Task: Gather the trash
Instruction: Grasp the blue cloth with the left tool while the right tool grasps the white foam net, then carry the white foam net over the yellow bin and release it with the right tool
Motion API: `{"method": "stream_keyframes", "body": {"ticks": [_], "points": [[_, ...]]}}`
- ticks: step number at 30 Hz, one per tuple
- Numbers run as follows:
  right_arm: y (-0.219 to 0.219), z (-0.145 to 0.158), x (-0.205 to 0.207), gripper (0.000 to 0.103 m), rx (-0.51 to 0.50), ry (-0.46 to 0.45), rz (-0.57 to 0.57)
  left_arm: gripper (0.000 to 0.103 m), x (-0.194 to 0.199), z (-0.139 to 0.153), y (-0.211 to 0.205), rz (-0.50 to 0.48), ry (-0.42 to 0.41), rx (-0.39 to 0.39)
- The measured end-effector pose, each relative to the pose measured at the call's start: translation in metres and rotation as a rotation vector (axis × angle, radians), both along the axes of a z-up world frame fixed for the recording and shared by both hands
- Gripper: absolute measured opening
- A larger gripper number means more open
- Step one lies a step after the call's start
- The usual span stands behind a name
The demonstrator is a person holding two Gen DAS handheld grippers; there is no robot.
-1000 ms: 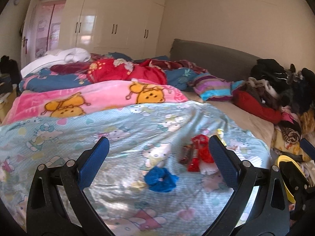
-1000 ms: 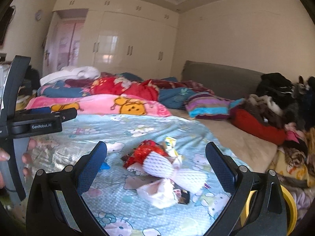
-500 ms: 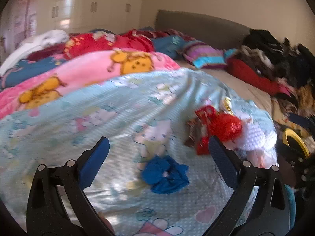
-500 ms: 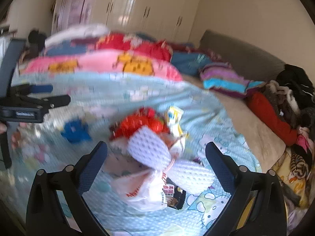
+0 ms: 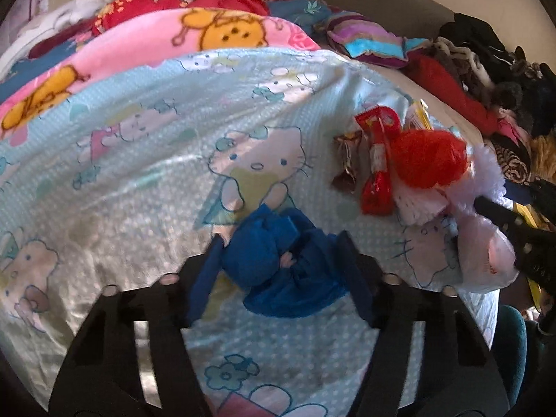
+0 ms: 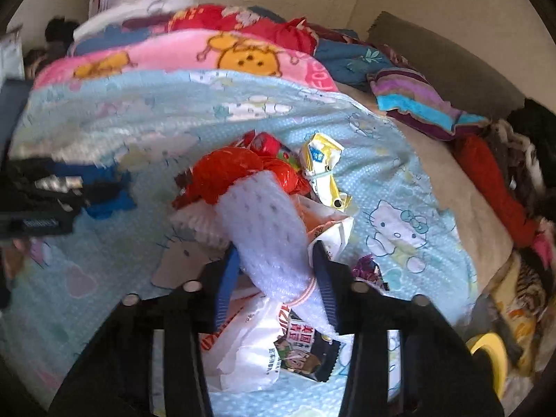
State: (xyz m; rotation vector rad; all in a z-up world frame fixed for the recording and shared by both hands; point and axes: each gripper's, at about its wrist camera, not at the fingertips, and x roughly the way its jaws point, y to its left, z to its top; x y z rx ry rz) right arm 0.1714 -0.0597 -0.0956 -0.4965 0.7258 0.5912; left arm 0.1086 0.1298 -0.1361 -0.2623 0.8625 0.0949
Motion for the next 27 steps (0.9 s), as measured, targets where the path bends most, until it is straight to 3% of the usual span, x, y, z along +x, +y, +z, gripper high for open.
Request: {"method": "stream_keyframes", "body": {"ticks": [4, 9, 20, 27], "points": [[-0.013, 0.008, -0.002, 0.029, 0.107, 0.019, -0.025, 0.027, -0.003, 0.000, 0.002, 0.005, -0.003, -0.025], [-0.042, 0.028, -0.006, 0.028, 0.301, 0.038, -0.084, 0.013, -0.010, 0.014, 0.000, -0.012, -0.035, -0.027], [-0.083, 0.056, -0.014, 0.028, 0.493, 0.040, -0.145, 0.009, -0.008, 0.093, -0.037, -0.131, -0.222, -0.042], [-0.106, 0.066, -0.018, 0.028, 0.565, 0.028, -0.177, 0.009, 0.004, 0.114, -0.073, -0.214, -0.263, -0.031]]}}
